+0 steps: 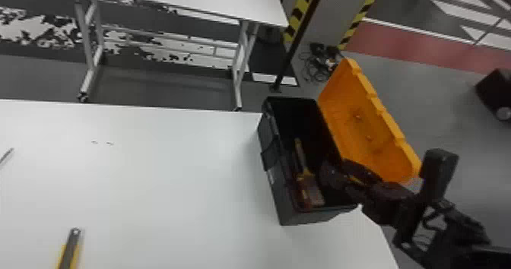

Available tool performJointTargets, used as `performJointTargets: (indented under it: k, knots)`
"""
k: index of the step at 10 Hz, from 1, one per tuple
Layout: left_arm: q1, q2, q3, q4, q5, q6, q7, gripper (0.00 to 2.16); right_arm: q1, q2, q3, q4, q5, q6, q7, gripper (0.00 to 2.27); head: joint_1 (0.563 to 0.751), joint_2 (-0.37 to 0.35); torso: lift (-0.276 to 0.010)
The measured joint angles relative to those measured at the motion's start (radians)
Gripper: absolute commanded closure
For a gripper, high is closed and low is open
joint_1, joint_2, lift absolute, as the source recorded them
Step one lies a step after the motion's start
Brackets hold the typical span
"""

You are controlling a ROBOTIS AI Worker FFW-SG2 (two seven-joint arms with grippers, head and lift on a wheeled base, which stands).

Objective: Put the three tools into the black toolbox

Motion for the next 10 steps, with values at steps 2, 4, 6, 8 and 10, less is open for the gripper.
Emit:
performJointTargets:
  k: [2,4,6,8,10]
  knots:
    - [-0.002,-0.002,0.012,0.000,-0.015,0.027,0.073,0.04,0.079,0.062,-0.060,-0.130,-0.160,0.183,0.033,0.08,0.695,-0.350,-0.051]
    - [-0.020,-0.008,0.073,-0.020,-0.015,0.201,0.121,0.04,0.103,0.092,-0.087,-0.190,-0.252,0.356,0.055,0.06,0.695,-0.350,-0.051]
    - [-0.026,-0.027,0.180,-0.029,-0.001,0.294,0.132,0.03,0.111,0.107,-0.063,-0.206,-0.278,0.426,0.066,0.08,0.695,-0.283,-0.051]
    - [-0.052,-0.037,0.268,-0.026,0.002,0.370,0.157,0.03,0.120,0.108,0.011,-0.207,-0.260,0.461,0.065,0.08,0.695,-0.111,-0.051]
    - [-0.109,-0.033,0.312,-0.033,-0.009,0.379,0.173,0.03,0.148,0.108,0.066,-0.207,-0.251,0.473,0.065,0.08,0.695,0.069,-0.051]
